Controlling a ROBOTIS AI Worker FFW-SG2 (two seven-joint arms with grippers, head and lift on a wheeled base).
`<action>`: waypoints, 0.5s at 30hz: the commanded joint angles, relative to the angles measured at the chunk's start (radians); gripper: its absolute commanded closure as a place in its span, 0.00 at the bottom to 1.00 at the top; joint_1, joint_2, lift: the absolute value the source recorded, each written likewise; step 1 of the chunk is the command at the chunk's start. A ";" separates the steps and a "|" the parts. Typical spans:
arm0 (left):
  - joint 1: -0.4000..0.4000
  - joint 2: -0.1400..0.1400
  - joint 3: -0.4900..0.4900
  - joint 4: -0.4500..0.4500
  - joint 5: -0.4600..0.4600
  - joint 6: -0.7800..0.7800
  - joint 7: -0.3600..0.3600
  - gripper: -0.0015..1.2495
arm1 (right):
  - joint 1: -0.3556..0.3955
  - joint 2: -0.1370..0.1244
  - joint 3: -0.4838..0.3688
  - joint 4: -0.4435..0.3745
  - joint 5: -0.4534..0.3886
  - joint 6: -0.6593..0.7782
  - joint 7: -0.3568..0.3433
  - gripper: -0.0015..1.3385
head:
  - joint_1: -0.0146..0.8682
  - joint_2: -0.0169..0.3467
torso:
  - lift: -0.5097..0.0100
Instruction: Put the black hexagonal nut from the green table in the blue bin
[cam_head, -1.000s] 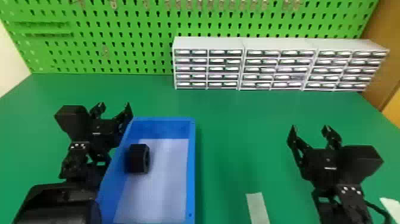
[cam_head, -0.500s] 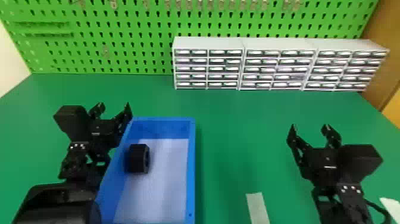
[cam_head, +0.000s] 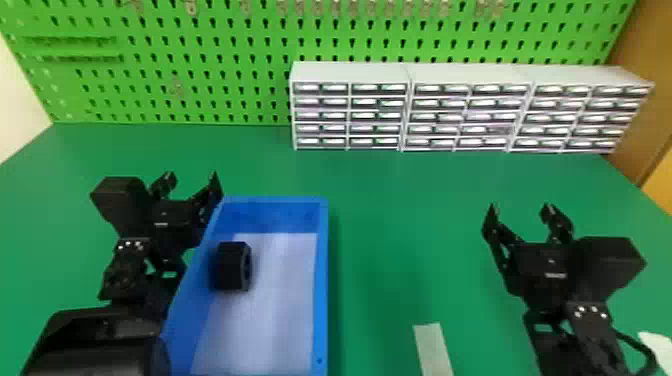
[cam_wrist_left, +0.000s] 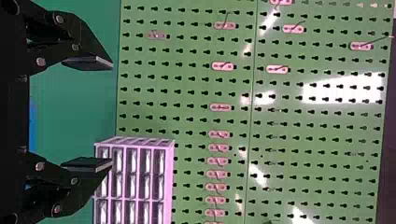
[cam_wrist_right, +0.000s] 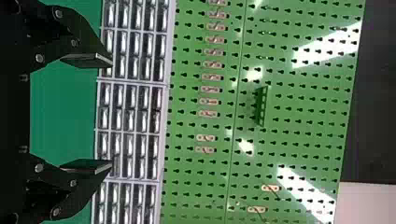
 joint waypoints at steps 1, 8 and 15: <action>-0.001 -0.003 -0.002 0.000 0.000 0.000 0.000 0.41 | 0.000 -0.001 -0.001 0.000 -0.001 0.000 0.000 0.37 | 0.79 0.19 | 0.79; -0.004 -0.003 -0.002 0.000 -0.002 0.000 0.000 0.41 | -0.002 -0.001 -0.001 0.000 0.001 0.002 0.000 0.37 | 0.79 0.19 | 0.79; -0.002 -0.003 -0.002 0.000 -0.002 0.000 0.000 0.41 | -0.002 -0.004 -0.001 0.000 -0.001 0.003 0.000 0.37 | 0.79 0.19 | 0.79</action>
